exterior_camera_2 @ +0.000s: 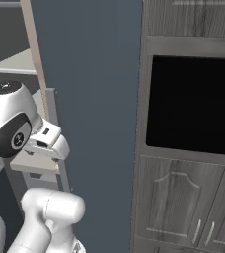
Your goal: Take the potato, chicken drumstick, and lime from the freezer and place them in the bowl on the counter.
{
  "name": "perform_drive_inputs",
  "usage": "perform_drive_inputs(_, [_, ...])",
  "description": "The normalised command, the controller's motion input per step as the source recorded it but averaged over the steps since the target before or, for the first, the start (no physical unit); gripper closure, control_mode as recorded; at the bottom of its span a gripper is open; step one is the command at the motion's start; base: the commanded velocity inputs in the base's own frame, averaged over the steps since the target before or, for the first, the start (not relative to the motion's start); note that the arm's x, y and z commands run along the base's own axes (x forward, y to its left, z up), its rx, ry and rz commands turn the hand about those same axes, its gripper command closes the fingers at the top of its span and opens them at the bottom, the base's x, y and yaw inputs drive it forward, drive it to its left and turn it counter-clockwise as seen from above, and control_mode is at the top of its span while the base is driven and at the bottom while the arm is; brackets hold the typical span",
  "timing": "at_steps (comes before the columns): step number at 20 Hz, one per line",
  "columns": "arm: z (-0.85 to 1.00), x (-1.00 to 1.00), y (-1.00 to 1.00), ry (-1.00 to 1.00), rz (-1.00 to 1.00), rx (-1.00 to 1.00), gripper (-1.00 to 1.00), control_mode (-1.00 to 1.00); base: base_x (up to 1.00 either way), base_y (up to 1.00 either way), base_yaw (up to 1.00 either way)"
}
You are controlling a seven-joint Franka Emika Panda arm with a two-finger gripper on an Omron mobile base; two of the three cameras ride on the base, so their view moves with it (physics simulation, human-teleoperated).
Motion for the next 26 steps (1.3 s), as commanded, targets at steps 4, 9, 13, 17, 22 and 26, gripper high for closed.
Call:
perform_drive_inputs(4, [0.00, -0.31, 0.00, 0.00, 0.03, -0.02, -1.00, -1.00, 0.00, 0.00, 0.00])
perform_drive_inputs(9, [0.03, -0.19, 0.00, 0.00, 0.00, -0.01, -1.00, -1.00, 0.00, 0.00, 0.00])
perform_drive_inputs(13, [0.00, -0.01, 0.00, 0.00, 0.00, 0.00, -1.00, -1.00, 0.00, 0.00, 0.00])
perform_drive_inputs(17, [0.00, 0.00, 0.00, 0.00, 0.00, 0.00, -1.00, 1.00, 0.00, 0.00, 0.00])
perform_drive_inputs(22, [0.00, 0.00, 0.00, 0.00, 0.00, 0.00, -1.00, 1.00, 0.00, 0.38, 0.00])
perform_drive_inputs(26, [0.00, 0.00, 0.00, 0.00, 0.00, 0.00, -1.00, 1.00, 0.03, 0.82, 0.00])
